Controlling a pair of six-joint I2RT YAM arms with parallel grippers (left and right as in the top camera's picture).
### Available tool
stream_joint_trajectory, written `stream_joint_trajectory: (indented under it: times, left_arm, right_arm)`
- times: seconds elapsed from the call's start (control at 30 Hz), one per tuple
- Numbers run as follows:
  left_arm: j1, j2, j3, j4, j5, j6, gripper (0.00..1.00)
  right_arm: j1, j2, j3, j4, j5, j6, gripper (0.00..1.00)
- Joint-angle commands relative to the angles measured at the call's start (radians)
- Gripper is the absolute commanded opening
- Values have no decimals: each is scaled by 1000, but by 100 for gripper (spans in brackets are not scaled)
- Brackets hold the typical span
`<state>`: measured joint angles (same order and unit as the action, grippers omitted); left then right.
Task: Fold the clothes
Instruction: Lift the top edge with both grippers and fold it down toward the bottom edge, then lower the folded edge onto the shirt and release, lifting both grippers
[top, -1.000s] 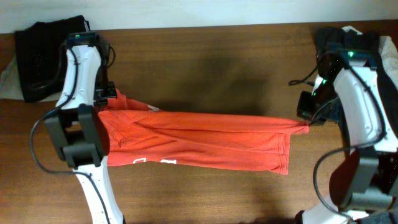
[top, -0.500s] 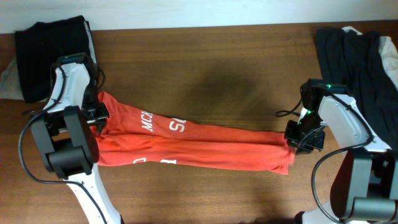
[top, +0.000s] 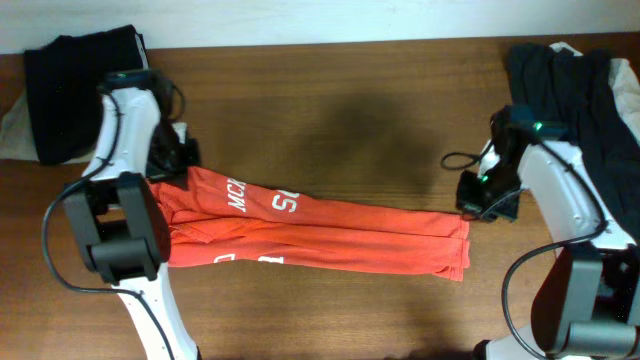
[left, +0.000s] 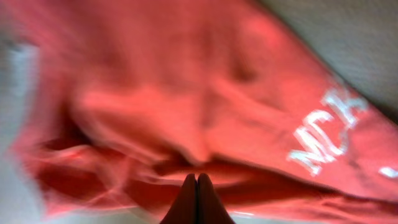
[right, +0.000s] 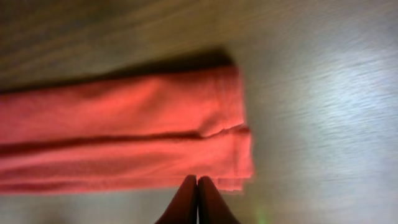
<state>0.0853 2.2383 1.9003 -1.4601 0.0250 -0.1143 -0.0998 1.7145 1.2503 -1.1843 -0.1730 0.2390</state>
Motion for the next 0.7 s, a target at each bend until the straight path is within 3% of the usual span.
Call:
stream_joint_trajectory:
  times: [0.0, 0.27, 0.67]
  left_arm:
    - [-40, 6, -121, 82, 82, 59, 0]
    - [14, 10, -359, 272, 84, 26, 1]
    - [296, 15, -398, 311, -21, -99, 1]
  right_arm:
    - [31, -6, -151, 119, -113, 3, 5]
    - [42, -6, -338, 266, -164, 5, 5]
    - [41, -6, -373, 447, -129, 28, 4]
